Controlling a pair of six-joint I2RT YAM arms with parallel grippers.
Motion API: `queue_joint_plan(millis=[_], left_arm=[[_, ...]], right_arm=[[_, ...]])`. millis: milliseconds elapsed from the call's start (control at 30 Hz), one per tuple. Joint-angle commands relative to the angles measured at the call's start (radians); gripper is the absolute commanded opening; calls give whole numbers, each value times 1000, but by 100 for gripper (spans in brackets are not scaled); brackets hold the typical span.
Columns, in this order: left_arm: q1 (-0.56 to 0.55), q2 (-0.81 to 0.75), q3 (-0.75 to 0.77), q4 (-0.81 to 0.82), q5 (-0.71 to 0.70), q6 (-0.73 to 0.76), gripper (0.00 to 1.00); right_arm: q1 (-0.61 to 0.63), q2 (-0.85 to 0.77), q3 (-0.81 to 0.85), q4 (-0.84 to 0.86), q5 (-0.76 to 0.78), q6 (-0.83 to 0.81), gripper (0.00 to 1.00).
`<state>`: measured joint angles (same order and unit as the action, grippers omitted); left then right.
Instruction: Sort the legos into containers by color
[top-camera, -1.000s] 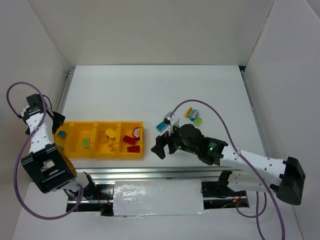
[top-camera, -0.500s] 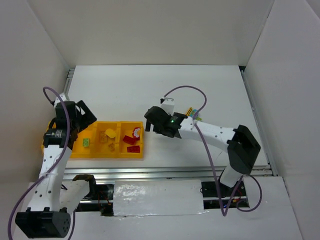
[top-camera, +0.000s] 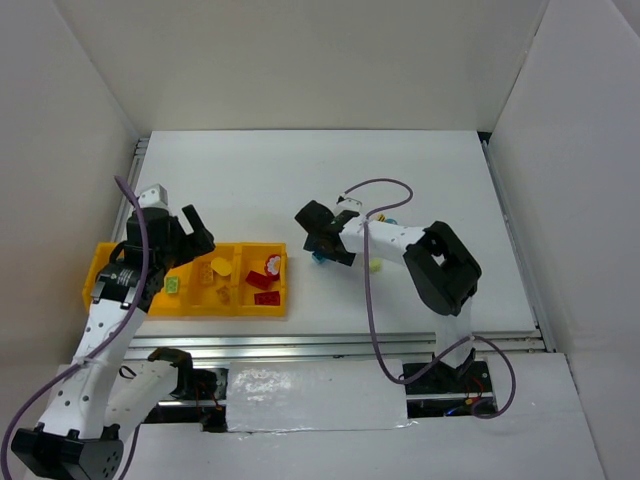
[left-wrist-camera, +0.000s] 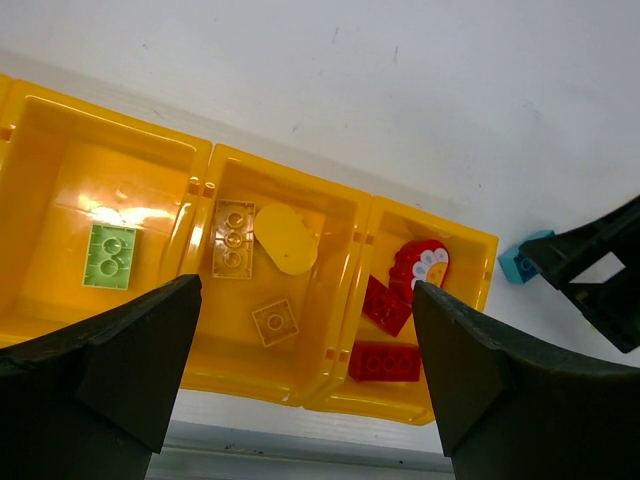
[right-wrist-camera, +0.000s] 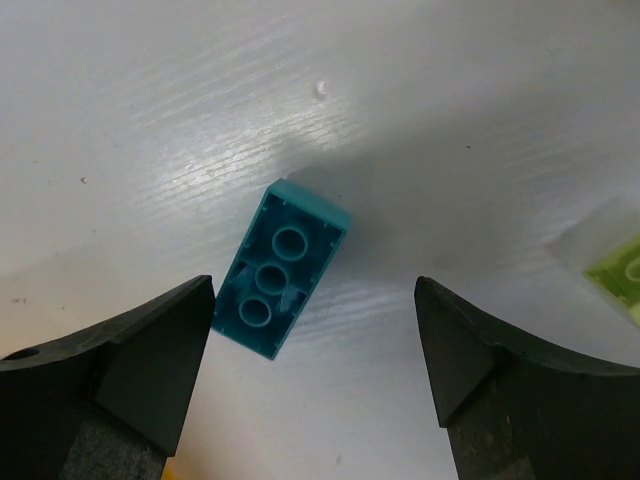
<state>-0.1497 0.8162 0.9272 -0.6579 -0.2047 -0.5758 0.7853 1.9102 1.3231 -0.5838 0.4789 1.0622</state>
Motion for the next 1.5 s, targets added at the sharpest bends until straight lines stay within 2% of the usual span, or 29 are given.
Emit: queue_joint_plan(millis=[0,133,167,233,267,333,400,433,533,567,633,667,767,900,967,1067,1200,1467], left_arm=[[-10,9,5,44,44,33,100],[-16,11,4,44,48,33,100],[-16,8,2,49,50,33,100],[-17,5,1,49,53,34,99],[-19,5,1,50,53,34,99],[-25,8,1,47,54,34,99],[-30,9,-2,53,67,37,100],[-30,9,-4,60,79,40,100],[-33,26,-17,98,200,57,100],[-33,37,-19,112,311,59,100],[-33,73,-43,161,443,51,100],[-33,87,-56,176,500,35,100],[-34,136,-128,257,730,-97,99],[-56,146,-244,502,910,-284,100],[-74,155,-264,594,944,-359,100],[-128,147,-278,648,956,-416,100],[-189,109,-269,601,912,-418,97],[-195,98,-295,531,863,-394,93]], right_arm=[[-1,39,38,29,-3,13,87],[-11,55,16,65,-26,4,86],[-14,59,14,73,-31,-1,83],[-20,70,18,81,-39,-8,71],[-20,73,18,84,-42,-13,59],[-20,73,14,91,-45,-22,49],[-20,58,-7,111,-55,-37,33],[-20,47,-19,122,-60,-45,0],[-2,-22,-103,247,-123,-148,0],[11,-74,-128,289,-135,-194,0],[60,-135,-211,399,-169,-350,0],[81,-213,-246,502,-199,-478,0],[161,-368,-414,648,-380,-705,0],[210,-468,-452,667,-592,-829,0],[215,-473,-431,647,-644,-840,0],[215,-461,-389,610,-651,-841,0],[221,-485,-389,631,-613,-832,0],[223,-634,-478,749,-596,-814,0]])
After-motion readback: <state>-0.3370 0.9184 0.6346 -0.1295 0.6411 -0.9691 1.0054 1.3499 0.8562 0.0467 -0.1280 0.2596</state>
